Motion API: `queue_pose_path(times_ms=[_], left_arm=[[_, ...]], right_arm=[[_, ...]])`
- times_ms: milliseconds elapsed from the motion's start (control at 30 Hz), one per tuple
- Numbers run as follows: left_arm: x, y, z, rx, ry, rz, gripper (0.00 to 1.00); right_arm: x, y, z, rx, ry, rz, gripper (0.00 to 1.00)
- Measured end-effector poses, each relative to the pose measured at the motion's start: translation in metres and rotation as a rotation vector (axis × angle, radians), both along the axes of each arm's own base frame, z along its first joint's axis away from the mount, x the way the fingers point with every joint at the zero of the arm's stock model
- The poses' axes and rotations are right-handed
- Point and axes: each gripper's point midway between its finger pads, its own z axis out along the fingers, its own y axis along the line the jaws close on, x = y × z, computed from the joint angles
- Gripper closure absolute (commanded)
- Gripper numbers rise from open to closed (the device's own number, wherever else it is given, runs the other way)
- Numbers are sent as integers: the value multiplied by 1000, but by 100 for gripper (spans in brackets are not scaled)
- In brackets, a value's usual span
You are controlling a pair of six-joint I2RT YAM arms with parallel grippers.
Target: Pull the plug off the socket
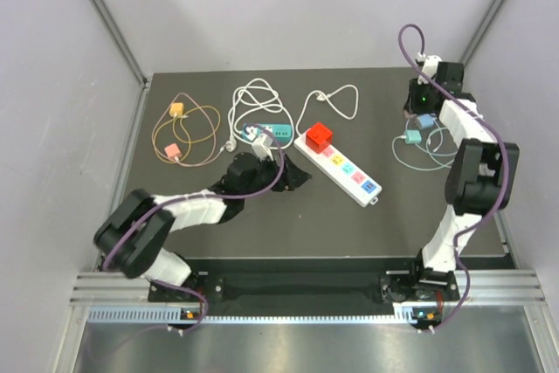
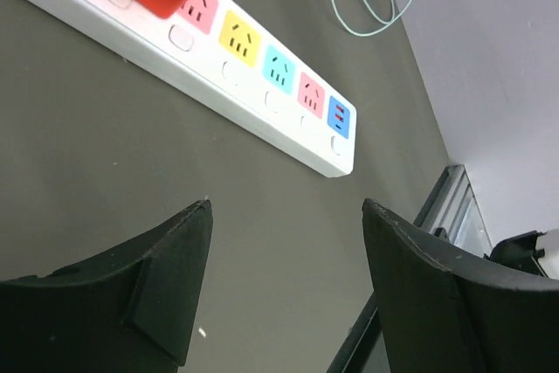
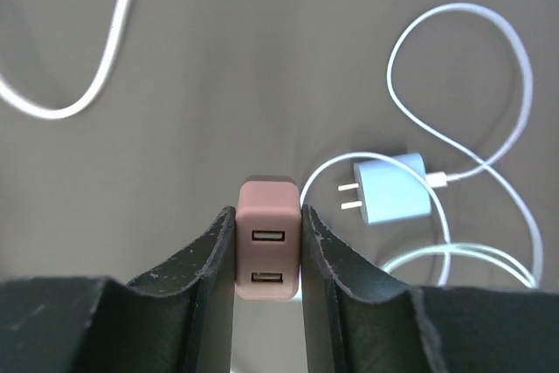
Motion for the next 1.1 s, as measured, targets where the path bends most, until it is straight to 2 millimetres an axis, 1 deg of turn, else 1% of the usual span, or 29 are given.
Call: queue_pose_path(times_ms=[100,133,167,233,300,333,367,433,467,500,600,633,700,733,800,867,900,967,1067,1100], left_arm=[[-7,18,17,34,-65,35,24],[-9,25,23,49,-83,51,23],[-11,33,29,60,-105,67,22],[-15,48,43,70,-154,113,19],[-20,66,52,84,-191,165,11],[-22,74,55,88,-206,188,7],[-25,82,57,89,-218,213,1],[-30,95,57,90,-232,252,1],[-33,102,55,92,-239,271,1],[-36,108,52,93,-242,286,1],[-43,121,37,118,-225,318,1],[-45,124,33,125,-218,324,1],[-47,128,27,137,-205,332,1],[-48,131,25,143,-201,339,1],[-49,133,25,145,-198,349,1],[-49,135,25,145,-196,356,1],[-49,135,24,147,-193,358,1],[-49,136,21,155,-182,361,1],[-48,137,14,172,-163,368,2],[-47,137,10,183,-153,370,3]], right_arm=[[13,-8,-27,40,51,-32,94],[16,-9,-36,55,70,-39,92],[18,-9,-44,69,87,-45,87],[21,-8,-58,96,119,-53,83],[26,-7,-64,116,134,-57,80],[28,-6,-66,122,138,-59,76],[30,-6,-67,129,140,-61,72],[33,-6,-67,138,139,-67,61],[34,-6,-67,141,139,-68,48],[35,-6,-66,144,136,-71,38],[37,-8,-62,134,125,-64,29],[38,-8,-62,131,122,-62,24],[38,-9,-60,119,117,-54,20],[38,-9,-58,113,113,-49,16],[38,-9,-52,99,99,-28,13],[37,-3,-38,91,68,34,9],[36,3,-28,94,46,88,7],[27,23,-7,113,-6,225,6],[-2,65,23,139,-81,495,6],[-11,78,29,133,-100,577,6]])
